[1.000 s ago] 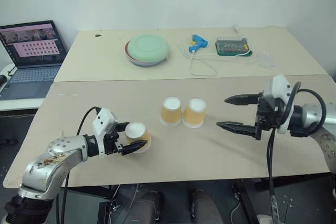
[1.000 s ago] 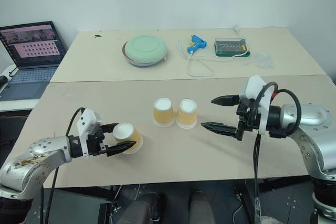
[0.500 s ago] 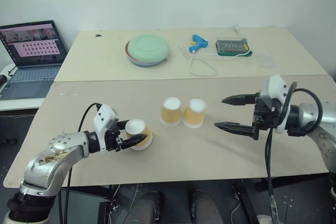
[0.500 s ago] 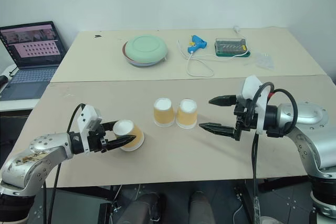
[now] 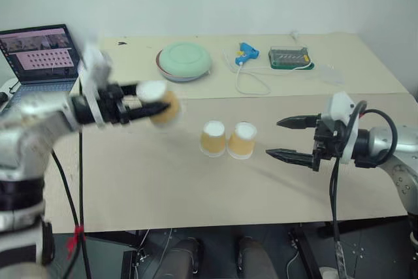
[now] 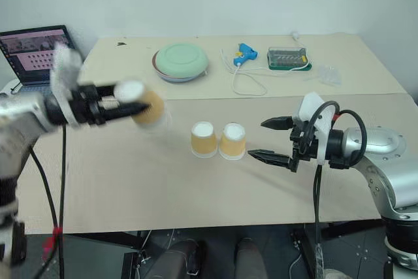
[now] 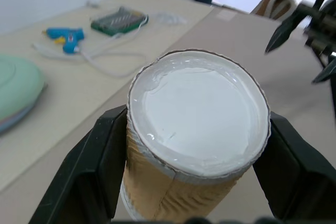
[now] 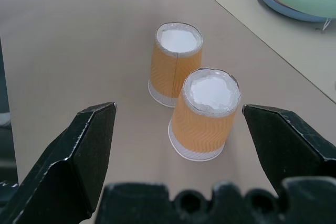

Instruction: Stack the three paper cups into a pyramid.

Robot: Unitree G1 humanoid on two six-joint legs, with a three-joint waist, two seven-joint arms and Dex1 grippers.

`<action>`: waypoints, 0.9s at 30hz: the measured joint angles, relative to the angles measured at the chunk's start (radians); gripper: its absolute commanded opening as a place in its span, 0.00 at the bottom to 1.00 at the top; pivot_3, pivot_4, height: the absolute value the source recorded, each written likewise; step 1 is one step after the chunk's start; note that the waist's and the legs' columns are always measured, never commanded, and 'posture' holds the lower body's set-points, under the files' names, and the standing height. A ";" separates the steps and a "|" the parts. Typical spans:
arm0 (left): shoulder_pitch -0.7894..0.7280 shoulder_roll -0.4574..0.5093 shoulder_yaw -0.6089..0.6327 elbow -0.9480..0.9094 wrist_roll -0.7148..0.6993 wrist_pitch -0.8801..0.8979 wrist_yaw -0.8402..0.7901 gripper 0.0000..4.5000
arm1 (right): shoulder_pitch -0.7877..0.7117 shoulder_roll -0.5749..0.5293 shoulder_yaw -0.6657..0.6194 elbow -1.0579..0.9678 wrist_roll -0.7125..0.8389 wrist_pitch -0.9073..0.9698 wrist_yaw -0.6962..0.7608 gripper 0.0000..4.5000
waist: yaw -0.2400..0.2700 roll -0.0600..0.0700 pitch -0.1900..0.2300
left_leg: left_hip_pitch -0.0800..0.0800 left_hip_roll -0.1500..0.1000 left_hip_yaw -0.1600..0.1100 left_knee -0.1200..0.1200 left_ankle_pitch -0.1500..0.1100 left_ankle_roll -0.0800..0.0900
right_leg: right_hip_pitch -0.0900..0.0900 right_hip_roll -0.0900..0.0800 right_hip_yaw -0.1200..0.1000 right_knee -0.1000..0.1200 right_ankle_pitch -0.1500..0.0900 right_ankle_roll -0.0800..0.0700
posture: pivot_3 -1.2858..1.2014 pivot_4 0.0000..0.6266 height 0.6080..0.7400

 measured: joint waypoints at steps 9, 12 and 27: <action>-0.456 -0.238 -0.207 0.480 0.073 0.056 -0.235 0.76 | 0.005 0.018 0.021 0.001 -0.017 -0.018 -0.029 1.00 | 0.002 -0.001 0.000 | 0.000 -0.001 0.000 0.003 0.000 0.000 | 0.002 0.000 -0.001 0.000 0.002 0.002 | 0.52 0.24 1.00; -0.467 -0.324 -0.313 0.595 0.158 0.012 -0.322 0.76 | 0.022 0.022 0.014 -0.015 -0.016 -0.018 -0.048 1.00 | -0.006 -0.001 0.000 | -0.001 0.000 0.000 0.003 0.000 0.001 | -0.001 0.001 0.001 0.001 0.005 -0.004 | 0.52 0.24 1.00; -0.586 -0.467 -0.405 0.969 0.429 -0.220 -0.569 0.76 | 0.134 0.022 -0.070 -0.118 0.023 -0.003 -0.129 1.00 | -0.012 -0.002 0.001 | -0.005 0.000 0.000 0.005 0.002 0.006 | -0.002 0.002 0.001 0.001 0.002 0.002 | 0.52 0.24 1.00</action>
